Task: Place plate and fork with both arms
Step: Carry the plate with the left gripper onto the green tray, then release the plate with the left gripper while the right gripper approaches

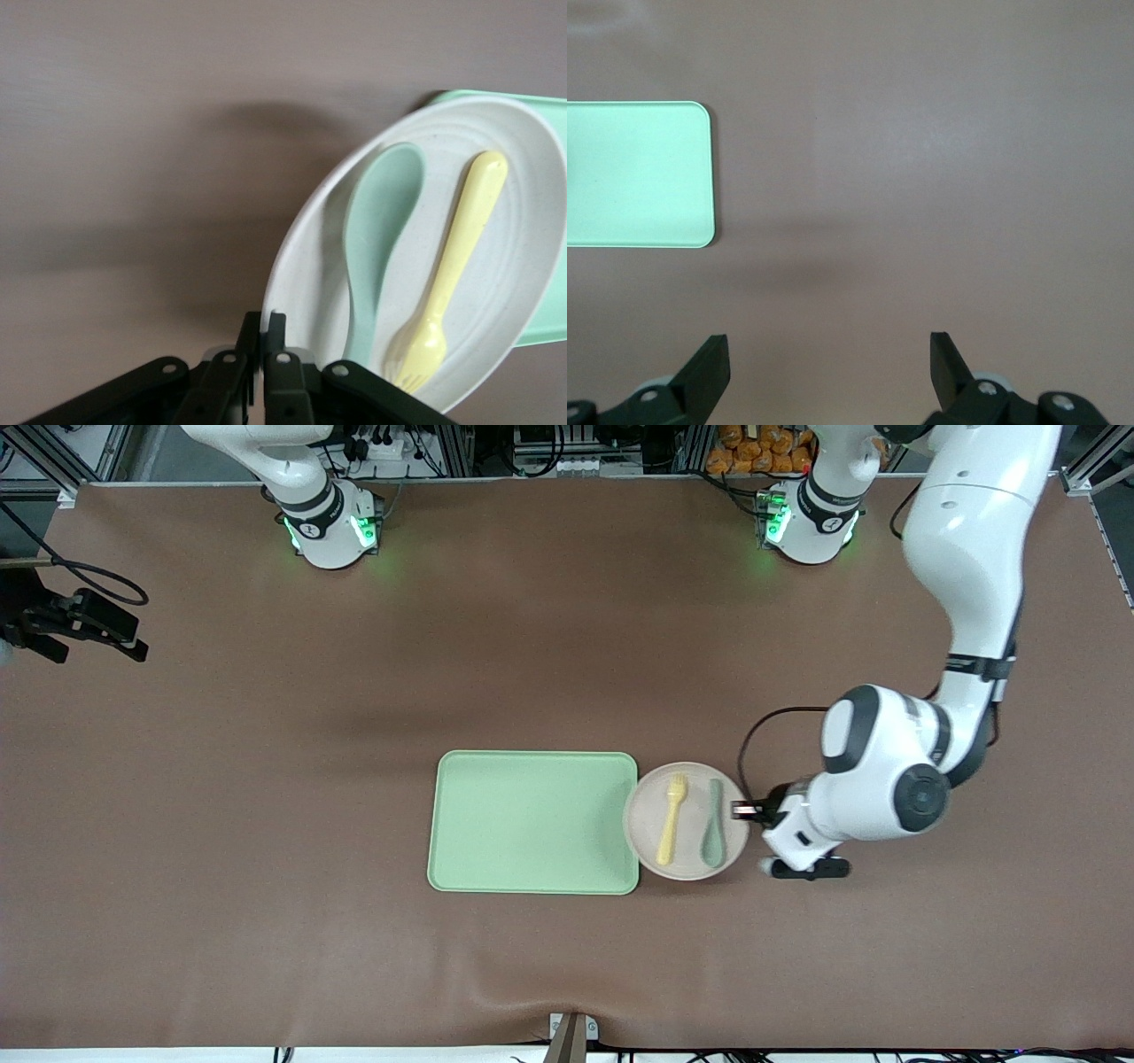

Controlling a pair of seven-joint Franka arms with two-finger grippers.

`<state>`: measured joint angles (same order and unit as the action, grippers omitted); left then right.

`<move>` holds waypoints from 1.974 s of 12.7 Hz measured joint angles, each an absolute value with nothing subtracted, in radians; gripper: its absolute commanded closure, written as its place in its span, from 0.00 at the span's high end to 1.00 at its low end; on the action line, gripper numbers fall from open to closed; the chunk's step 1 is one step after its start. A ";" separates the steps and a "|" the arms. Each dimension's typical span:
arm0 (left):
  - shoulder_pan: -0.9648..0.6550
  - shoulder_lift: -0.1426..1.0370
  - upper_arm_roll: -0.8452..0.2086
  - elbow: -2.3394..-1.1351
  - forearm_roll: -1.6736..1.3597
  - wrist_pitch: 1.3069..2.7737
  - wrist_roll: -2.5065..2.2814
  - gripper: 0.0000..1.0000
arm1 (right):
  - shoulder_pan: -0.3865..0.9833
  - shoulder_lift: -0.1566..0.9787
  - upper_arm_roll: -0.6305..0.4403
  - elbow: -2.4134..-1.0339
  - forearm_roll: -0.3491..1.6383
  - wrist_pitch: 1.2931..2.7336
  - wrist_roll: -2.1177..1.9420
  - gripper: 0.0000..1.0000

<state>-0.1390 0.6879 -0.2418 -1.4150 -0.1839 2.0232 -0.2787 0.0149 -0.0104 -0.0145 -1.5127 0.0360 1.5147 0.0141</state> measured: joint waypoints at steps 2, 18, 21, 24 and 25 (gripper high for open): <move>-0.210 0.703 -0.241 -1.411 -0.230 2.068 -0.350 0.00 | 0.015 -0.010 -0.016 -1.513 0.036 1.515 0.014 1.00; -0.393 0.861 -0.235 -1.401 -0.241 2.405 -0.488 0.00 | 0.036 0.090 -0.014 -1.516 0.070 1.567 -0.017 1.00; -0.407 0.897 -0.234 -1.380 -0.241 2.413 -0.488 0.00 | 0.079 0.139 -0.012 -1.515 0.075 1.577 -0.016 1.00; -0.421 0.924 -0.234 -1.365 -0.242 2.434 -0.498 1.00 | 0.100 0.163 -0.012 -1.511 0.075 1.581 -0.015 1.00; -0.421 0.922 -0.233 -1.358 -0.242 2.435 -0.520 1.00 | 0.106 0.171 -0.011 -1.510 0.076 1.583 -0.006 1.00</move>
